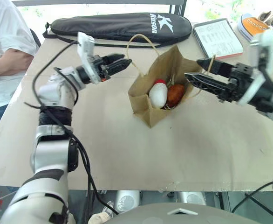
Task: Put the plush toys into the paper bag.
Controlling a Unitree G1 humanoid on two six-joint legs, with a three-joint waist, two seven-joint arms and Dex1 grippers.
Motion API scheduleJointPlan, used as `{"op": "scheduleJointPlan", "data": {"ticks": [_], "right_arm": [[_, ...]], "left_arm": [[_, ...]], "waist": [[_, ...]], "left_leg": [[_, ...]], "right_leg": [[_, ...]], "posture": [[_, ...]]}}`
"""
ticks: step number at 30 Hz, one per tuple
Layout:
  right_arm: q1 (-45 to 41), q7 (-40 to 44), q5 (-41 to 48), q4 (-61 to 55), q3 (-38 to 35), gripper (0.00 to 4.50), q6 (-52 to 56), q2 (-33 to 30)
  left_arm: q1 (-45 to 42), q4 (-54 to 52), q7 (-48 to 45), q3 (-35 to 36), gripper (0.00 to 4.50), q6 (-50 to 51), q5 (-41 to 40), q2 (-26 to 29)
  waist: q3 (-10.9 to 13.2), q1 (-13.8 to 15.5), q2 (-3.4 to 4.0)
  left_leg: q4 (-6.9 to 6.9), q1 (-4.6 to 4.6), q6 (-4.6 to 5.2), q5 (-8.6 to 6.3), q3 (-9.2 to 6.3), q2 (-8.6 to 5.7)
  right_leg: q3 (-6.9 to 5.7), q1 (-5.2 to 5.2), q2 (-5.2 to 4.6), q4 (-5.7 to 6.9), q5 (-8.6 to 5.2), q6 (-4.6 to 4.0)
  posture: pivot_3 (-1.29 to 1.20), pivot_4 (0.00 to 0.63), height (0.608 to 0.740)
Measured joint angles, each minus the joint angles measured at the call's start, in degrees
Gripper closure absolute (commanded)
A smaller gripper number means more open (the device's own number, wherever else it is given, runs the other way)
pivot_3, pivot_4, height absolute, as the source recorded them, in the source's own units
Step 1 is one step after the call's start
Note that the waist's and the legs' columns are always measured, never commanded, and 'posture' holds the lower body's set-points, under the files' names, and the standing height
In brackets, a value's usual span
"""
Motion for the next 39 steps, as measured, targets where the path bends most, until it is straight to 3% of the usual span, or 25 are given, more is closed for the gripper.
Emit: {"op": "scheduleJointPlan", "data": {"ticks": [1, 6, 11, 16, 22, 24, 27, 31, 35, 39], "right_arm": [[0.75, 0.08, 1.88, -0.43, -1.15, 1.20, -0.02, -1.81], [4.15, 1.85, 4.96, -1.13, -2.66, 1.20, 0.52, -10.42], [8.66, 4.37, 6.31, -1.26, -3.52, 1.20, 0.58, -14.77], [17.83, 7.40, 9.54, -2.99, -13.15, 1.20, 1.03, -19.36], [27.38, 9.17, 13.26, -4.71, -23.02, 1.20, 1.13, -19.84], [30.90, 10.69, 12.09, -6.02, -23.71, 1.71, 1.10, -19.70], [31.37, 11.21, 4.09, -9.18, -14.07, 2.53, -1.49, -16.46], [26.54, 10.31, -14.65, -9.63, 7.30, 4.47, -6.86, -10.30], [18.33, 9.94, -26.74, -4.43, 20.51, 4.47, -12.33, 0.02], [11.78, 10.34, -34.43, 1.94, 26.94, 4.47, -16.36, 7.14]], "left_arm": [[1.92, -2.75, 0.15, 1.01, 0.02, 1.54, -0.89, 0.44], [10.21, -15.62, 2.24, 4.49, 0.02, 9.10, -6.12, 0.56], [15.51, -25.69, 3.84, 6.02, 0.02, 12.40, -9.75, 0.53], [22.45, -32.57, 4.70, 7.17, 0.02, 15.94, -12.71, 2.34], [28.03, -36.88, 3.47, 7.81, 0.02, 16.56, -14.04, 4.63], [29.47, -37.78, 2.21, 7.13, 0.00, 16.32, -13.94, 5.35], [29.92, -38.79, 0.83, 4.10, 0.00, 14.07, -11.47, 5.94], [30.52, -39.72, -0.64, 0.30, 0.00, 10.79, -8.43, 5.87], [31.06, -41.33, -0.81, -1.59, 0.00, 8.27, -6.25, 5.95], [31.75, -42.65, 0.94, -3.16, 0.00, 4.99, -2.56, 5.46]], "waist": [[0.00, 0.00, 0.00], [-0.01, 0.05, -0.02], [-0.01, 0.20, -0.03], [-0.01, 0.45, -0.04], [-0.02, 0.74, -0.05], [-0.03, 0.91, -0.07], [-0.09, 0.95, -0.16], [-0.08, 0.79, -0.14], [-0.08, 0.58, -0.15], [-0.08, 0.74, -0.14]], "left_leg": [[0.01, 0.02, 0.00, 0.00, 0.00, 0.02], [0.10, 0.15, 0.00, 0.00, 0.00, 0.04], [0.08, 0.21, 0.01, 0.00, 0.09, 0.04], [0.06, 0.25, 0.00, 0.00, 0.10, 0.04], [0.06, 0.40, 0.01, -0.01, 0.11, 0.03], [0.07, 0.42, 0.01, -0.01, 0.11, 0.02], [0.11, 0.48, 0.07, -0.04, 0.09, -0.01], [0.13, 0.45, 0.01, -0.01, 0.12, -0.03], [0.14, 0.41, 0.01, 0.00, 0.11, -0.02], [0.15, 0.40, 0.01, -0.01, 0.15, -0.03]], "right_leg": [[0.01, 0.01, 0.00, 0.01, 0.00, 0.00], [0.28, 0.11, 0.02, 0.10, 0.00, 0.00], [0.45, 0.14, 0.01, 0.08, 0.00, 0.01], [0.47, 0.14, 0.05, 0.08, -0.01, 0.02], [0.48, 0.30, 0.06, 0.06, -0.01, 0.03], [0.48, 0.31, 0.06, 0.06, -0.02, 0.03], [0.49, 0.37, 0.10, 0.06, -0.02, 0.03], [0.54, 0.31, 0.12, 0.09, -0.02, 0.03], [0.53, 0.28, 0.16, 0.10, -0.02, 0.02], [0.54, 0.26, 0.15, 0.09, -0.01, 0.02]], "posture": [[0.00, 0.150, 0.740], [0.00, 0.150, 0.740], [0.00, 0.150, 0.740], [0.00, 0.150, 0.740], [0.00, 0.150, 0.740], [0.00, 0.150, 0.740], [0.00, 0.150, 0.740], [0.00, 0.150, 0.740], [0.00, 0.150, 0.740], [0.00, 0.150, 0.740]]}}
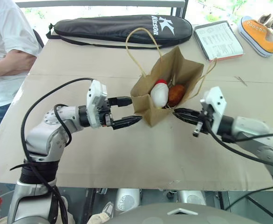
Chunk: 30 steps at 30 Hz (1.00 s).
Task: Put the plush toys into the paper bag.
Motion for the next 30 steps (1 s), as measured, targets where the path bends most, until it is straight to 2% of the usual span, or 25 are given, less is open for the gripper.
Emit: {"op": "scheduleJointPlan", "data": {"ticks": [6, 12, 18, 23, 30], "right_arm": [[-4.44, 4.31, -5.69, 5.68, 6.24, 4.47, -3.39, 7.02], [-7.34, 8.46, -10.25, 12.75, 8.72, 4.47, -5.99, 11.39], [-8.37, 11.90, -13.66, 17.39, 8.91, 4.47, -8.34, 12.64], [-8.43, 13.54, -15.38, 19.27, 8.86, 4.47, -9.08, 13.57], [-7.96, 13.79, -17.01, 19.64, 8.58, 4.47, -9.18, 14.54]], "left_arm": [[0.47, -1.29, 6.89, -0.28, 0.00, -1.32, 3.00, -3.86], [2.40, -5.28, 12.72, -0.39, 0.00, -0.98, 3.67, -7.30], [2.45, -7.16, 17.26, -0.76, 0.00, -0.21, 4.07, -9.36], [1.09, -6.97, 21.26, -4.32, 0.00, -1.47, 8.73, -11.18], [-1.70, -1.08, 27.96, -8.45, 0.00, -8.25, 17.30, -18.05]], "waist": [[0.00, 0.46, 0.00], [0.00, 0.40, 0.00], [-0.01, 0.44, 0.00], [-0.01, 0.45, 0.00], [-0.01, 0.40, 0.00]], "left_leg": [[0.01, -0.03, 0.02, -0.01, 0.01, 0.01], [0.02, 0.00, 0.02, -0.01, 0.01, 0.02], [0.02, -0.01, 0.02, -0.01, 0.02, 0.02], [0.01, -0.01, 0.02, -0.01, 0.02, 0.01], [0.02, 0.01, 0.02, -0.01, 0.05, 0.00]], "right_leg": [[-0.01, 0.00, -0.01, 0.00, 0.01, -0.01], [-0.01, 0.00, -0.01, 0.04, 0.01, -0.01], [-0.01, 0.00, -0.02, 0.03, 0.01, -0.01], [-0.02, 0.00, -0.02, 0.03, 0.01, -0.01], [-0.08, 0.00, -0.01, 0.05, 0.01, -0.01]], "posture": [[0.00, 0.150, 0.740], [0.00, 0.150, 0.740], [0.00, 0.150, 0.740], [0.00, 0.150, 0.740], [0.00, 0.150, 0.740]]}}
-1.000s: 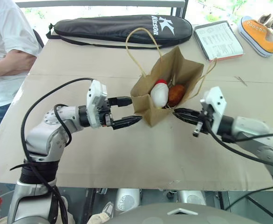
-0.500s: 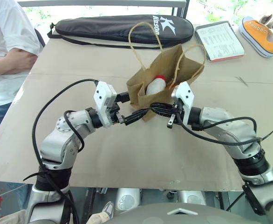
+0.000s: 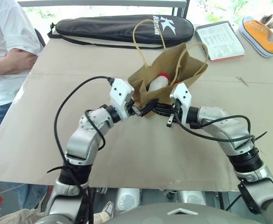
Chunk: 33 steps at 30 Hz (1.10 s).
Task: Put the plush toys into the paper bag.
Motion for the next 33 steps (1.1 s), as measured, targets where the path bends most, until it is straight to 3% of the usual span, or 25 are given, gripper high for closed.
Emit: {"op": "scheduleJointPlan", "data": {"ticks": [4, 6, 11, 17, 20, 23, 24, 26, 27, 31, 33], "right_arm": [[0.83, -0.16, -0.27, -0.44, -0.63, 4.50, 0.03, 0.15], [2.16, -0.22, -0.14, -2.02, -1.15, 4.50, 0.35, 0.03], [5.85, -0.06, 1.40, -7.78, -3.91, 4.50, 2.14, -2.14], [10.58, -1.15, 3.64, -14.87, -7.51, 4.50, 5.57, -5.20], [14.11, -1.08, 7.64, -20.30, -12.76, 3.49, 8.10, -8.50], [24.59, 1.31, 13.83, -28.66, -25.67, 2.15, 10.54, -17.42], [27.14, 1.92, 14.93, -29.91, -30.10, 1.54, 10.70, -19.14], [30.87, 3.01, 16.23, -31.83, -34.98, 0.91, 10.51, -20.87], [34.01, 4.12, 17.17, -33.29, -38.32, 0.39, 10.29, -21.87], [44.60, 8.36, 15.55, -36.32, -50.08, 0.39, 4.76, -22.40], [46.22, 8.73, 13.85, -36.71, -52.28, 0.39, 1.79, -22.11]], "left_arm": [[-0.50, 3.44, 0.93, -0.54, 1.17, -4.05, 2.53, -1.84], [-0.88, 5.35, 0.78, -1.36, 2.30, -5.84, 3.62, -2.12], [-2.10, 8.57, 0.29, -1.22, 4.46, -7.97, 4.34, -3.51], [-2.29, 9.20, -8.84, 1.50, 4.46, -6.67, -3.55, -1.30], [-3.44, 9.72, -19.29, 3.38, 4.50, -5.97, -8.96, 4.67], [-9.01, 16.15, -36.75, 4.15, 4.50, -9.54, -10.58, 14.96], [-10.69, 19.03, -41.02, 4.66, 4.50, -11.89, -10.27, 16.73], [-12.94, 22.23, -45.48, 3.92, 4.50, -14.99, -9.74, 16.75], [-14.44, 24.85, -48.51, 3.11, 4.50, -17.11, -8.93, 16.78], [-19.88, 36.09, -57.48, -0.79, 4.50, -25.19, -6.65, 17.74], [-21.63, 39.01, -58.66, -3.76, 4.50, -27.29, -7.08, 18.57]], "waist": [[-0.01, 0.07, 0.01], [-0.01, 0.13, 0.01], [-0.01, 0.17, 0.01], [0.00, -0.07, 0.01], [0.00, 0.05, 0.01], [0.00, 0.62, 0.03], [0.00, 0.47, 0.05], [-0.02, 0.43, 0.09], [-0.02, 0.47, 0.08], [-0.03, 0.24, 0.07], [-0.03, -0.05, 0.05]], "left_leg": [[0.00, 0.01, 0.00, 0.00, 0.01, 0.00], [0.00, 0.00, 0.00, 0.00, 0.02, -0.01], [0.03, -0.01, 0.01, -0.01, 0.00, -0.01], [0.02, -0.01, 0.00, 0.00, -0.01, 0.02], [0.03, -0.04, 0.00, 0.00, -0.07, 0.02], [0.04, -0.05, 0.02, -0.02, -0.04, -0.05], [0.06, 0.02, 0.05, -0.03, -0.05, -0.06], [0.10, 0.05, 0.12, -0.08, -0.07, -0.11], [0.14, 0.02, 0.16, -0.10, -0.08, -0.11], [0.19, 0.03, 0.20, -0.12, -0.18, -0.10], [0.23, 0.08, 0.21, -0.12, -0.33, -0.07]], "right_leg": [[-0.04, 0.00, 0.00, 0.00, 0.00, 0.00], [-0.09, 0.00, -0.01, 0.00, 0.00, 0.00], [-0.16, 0.00, -0.03, 0.00, 0.00, 0.01], [-0.20, 0.00, -0.01, 0.02, 0.00, 0.01], [-0.28, 0.00, -0.01, -0.01, 0.00, 0.00], [-0.42, 0.11, -0.04, -0.13, -0.01, 0.01], [-0.42, 0.21, -0.05, -0.16, -0.01, 0.02], [-0.44, 0.30, -0.06, -0.15, -0.02, 0.03], [-0.56, 0.35, -0.06, -0.16, -0.02, 0.03], [-0.61, 0.42, -0.02, -0.17, -0.03, 0.04], [-0.53, 0.42, -0.01, -0.11, -0.03, 0.04]], "posture": [[0.00, 0.150, 0.740], [0.00, 0.150, 0.740], [0.00, 0.150, 0.740], [0.00, 0.150, 0.740], [0.00, 0.150, 0.740], [0.00, 0.150, 0.740], [0.00, 0.150, 0.740], [0.00, 0.150, 0.740], [0.00, 0.150, 0.740], [0.00, 0.150, 0.740], [0.00, 0.150, 0.740]]}}
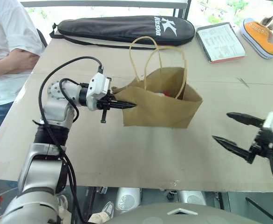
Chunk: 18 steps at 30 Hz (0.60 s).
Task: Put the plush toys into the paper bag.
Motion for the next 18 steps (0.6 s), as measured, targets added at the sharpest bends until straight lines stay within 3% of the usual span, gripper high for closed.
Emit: {"op": "scheduleJointPlan", "data": {"ticks": [4, 10, 11, 14, 18], "right_arm": [[-0.04, -1.31, -1.07, -0.78, 1.64, 0.39, -2.58, 1.08], [-3.37, -4.24, 0.79, -1.44, 10.05, 0.39, -1.83, 1.49], [-9.98, -6.38, 0.80, 0.07, 16.11, 0.39, -0.89, 2.93], [-17.08, -7.79, -1.42, 3.87, 24.04, 0.39, -0.55, 3.66], [-23.52, -6.23, -3.63, 11.24, 28.85, 0.39, -1.33, 3.57]], "left_arm": [[-2.93, 4.97, -0.54, -4.51, 4.50, -3.67, -1.20, 0.15], [-3.50, 6.57, -0.55, -7.91, 4.50, -7.48, -3.10, 0.25], [-2.56, 5.19, -0.48, -8.48, 4.50, -8.19, -4.31, 1.27], [-0.96, 0.19, -0.50, -10.53, 4.50, -9.33, -5.92, 2.31], [2.29, -5.19, -0.35, -12.43, 4.50, -11.96, -8.33, 6.06]], "waist": [[0.00, 0.06, 0.00], [0.00, 0.27, 0.01], [-0.01, -0.17, -0.11], [0.01, -0.09, -0.05], [0.02, 0.21, -0.04]], "left_leg": [[0.06, -0.01, 0.00, 0.00, -0.08, 0.00], [0.22, -0.08, 0.02, -0.01, -0.10, 0.00], [0.32, -0.05, 0.04, -0.03, -0.11, 0.07], [0.34, -0.06, 0.06, -0.04, -0.11, 0.04], [0.33, -0.08, 0.09, -0.05, -0.11, 0.05]], "right_leg": [[-0.01, 0.00, 0.01, 0.04, 0.00, 0.00], [-0.02, 0.02, 0.00, 0.05, -0.01, 0.02], [0.00, 0.06, 0.03, 0.06, -0.01, 0.01], [0.01, 0.07, 0.01, 0.08, -0.01, 0.01], [-0.01, 0.05, 0.02, 0.06, -0.02, 0.01]], "posture": [[0.00, 0.150, 0.740], [0.00, 0.150, 0.740], [0.00, 0.150, 0.740], [0.00, 0.150, 0.740], [0.00, 0.150, 0.740]]}}
